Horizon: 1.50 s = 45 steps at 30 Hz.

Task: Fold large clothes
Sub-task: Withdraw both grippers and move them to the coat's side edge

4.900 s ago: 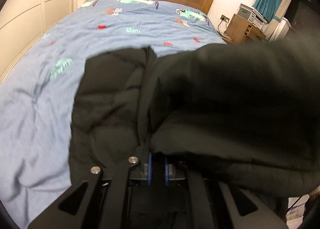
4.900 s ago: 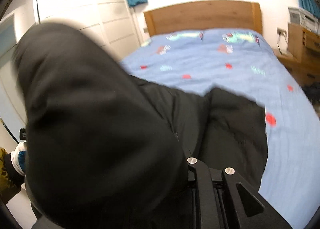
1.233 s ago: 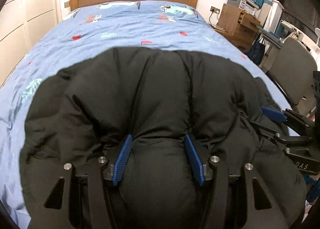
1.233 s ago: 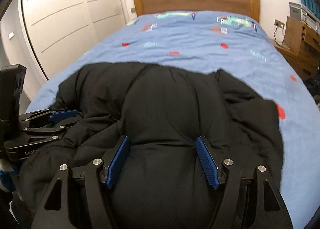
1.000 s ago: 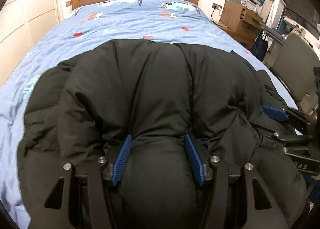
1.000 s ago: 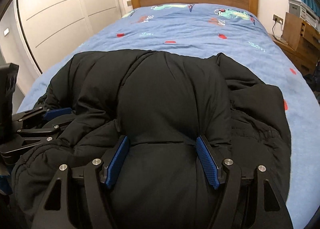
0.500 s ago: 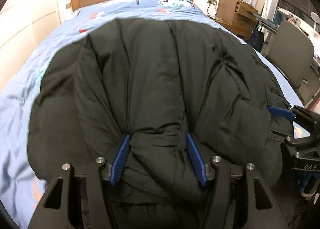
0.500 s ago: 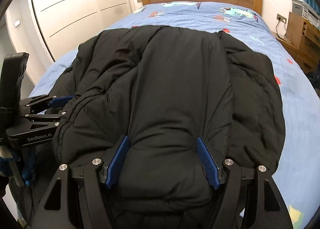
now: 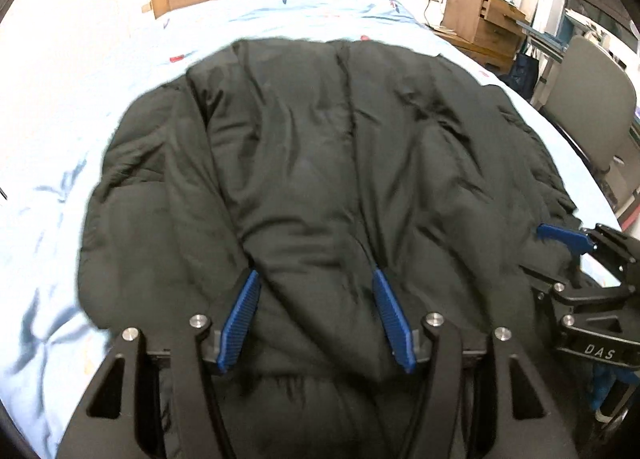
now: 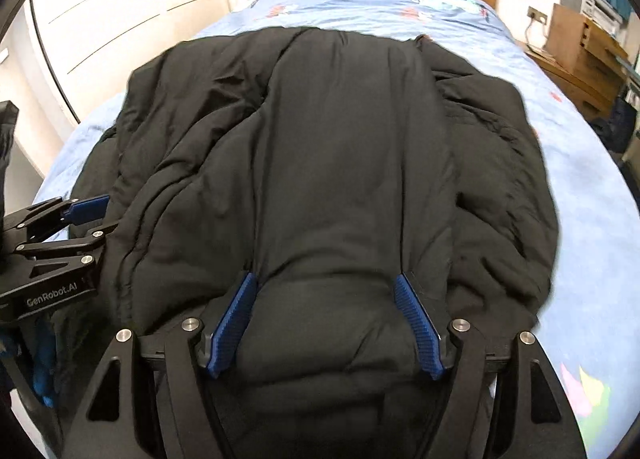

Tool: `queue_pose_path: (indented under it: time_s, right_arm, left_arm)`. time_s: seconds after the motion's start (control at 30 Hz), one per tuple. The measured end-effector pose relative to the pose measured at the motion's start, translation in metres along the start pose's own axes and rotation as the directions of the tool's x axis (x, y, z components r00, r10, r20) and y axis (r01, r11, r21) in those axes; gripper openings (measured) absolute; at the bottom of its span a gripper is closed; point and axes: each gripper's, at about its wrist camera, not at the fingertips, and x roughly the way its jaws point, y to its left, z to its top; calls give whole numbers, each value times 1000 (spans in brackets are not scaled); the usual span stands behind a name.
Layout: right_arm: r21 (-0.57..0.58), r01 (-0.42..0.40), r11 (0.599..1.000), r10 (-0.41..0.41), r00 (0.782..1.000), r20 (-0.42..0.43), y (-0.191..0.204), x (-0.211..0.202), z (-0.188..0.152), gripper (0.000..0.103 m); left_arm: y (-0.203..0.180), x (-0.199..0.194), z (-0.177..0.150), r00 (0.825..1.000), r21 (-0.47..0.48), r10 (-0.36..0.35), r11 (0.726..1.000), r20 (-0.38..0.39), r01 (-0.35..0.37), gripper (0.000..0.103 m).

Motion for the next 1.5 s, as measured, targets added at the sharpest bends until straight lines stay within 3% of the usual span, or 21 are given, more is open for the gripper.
queue_pose_path:
  time_s: [0.37, 0.63, 0.97, 1.5]
  right_arm:
    - [37, -11, 999, 11, 1000, 14, 25, -96, -79, 72]
    - [43, -5, 999, 3, 999, 36, 24, -149, -130, 73]
    - [33, 25, 999, -27, 999, 47, 24, -187, -184, 77]
    - [167, 93, 981, -106, 992, 72, -23, -226, -236, 85]
  left_arm:
    - [-9, -105, -63, 996, -8, 54, 999, 72, -53, 58]
    - [-2, -156, -114, 993, -56, 80, 996, 86, -75, 58]
    - [-3, -197, -157, 987, -75, 115, 991, 110, -107, 58]
    - [-1, -228, -185, 979, -72, 154, 987, 136, -145, 61]
